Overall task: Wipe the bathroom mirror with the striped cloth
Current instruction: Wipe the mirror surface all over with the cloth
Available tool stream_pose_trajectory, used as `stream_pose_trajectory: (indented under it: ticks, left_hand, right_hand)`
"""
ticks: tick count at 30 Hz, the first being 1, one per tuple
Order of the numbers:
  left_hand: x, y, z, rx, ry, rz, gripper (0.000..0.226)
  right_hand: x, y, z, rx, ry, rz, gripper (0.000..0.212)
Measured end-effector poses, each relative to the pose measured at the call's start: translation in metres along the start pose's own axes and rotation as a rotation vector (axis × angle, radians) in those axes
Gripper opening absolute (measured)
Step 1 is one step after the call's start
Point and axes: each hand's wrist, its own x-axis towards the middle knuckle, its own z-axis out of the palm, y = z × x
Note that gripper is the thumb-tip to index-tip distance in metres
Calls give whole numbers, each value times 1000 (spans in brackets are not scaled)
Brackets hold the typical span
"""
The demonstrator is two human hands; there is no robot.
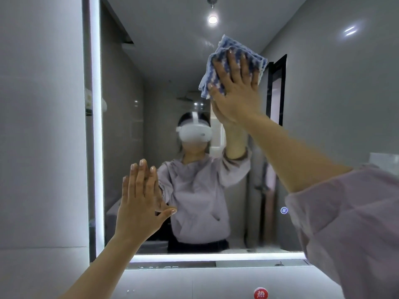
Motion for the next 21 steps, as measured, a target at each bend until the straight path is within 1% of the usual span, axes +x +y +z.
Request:
stream_pose_trajectory:
  ticks: [5,10,13,17,21]
  left_hand:
    - [-1,-1,0,-2,1,5,112]
    - [-2,-1,-1,-1,-6,1,112]
    - [-2,0,0,2,1,0,111]
    - [-2,2,-4,7,-18,-3,111]
    - [-2,2,-6,5,-43,1,110]
  right_hand:
    - [-2,-5,0,11,28,4,61]
    - [-53,-5,26,-9,83,-108,61]
    - [-109,-5,43,-28,36,-181,60]
    - [-186,-4,68,6,-36,-245,57]
    - [-206,-1,73,29,-48,-260,56]
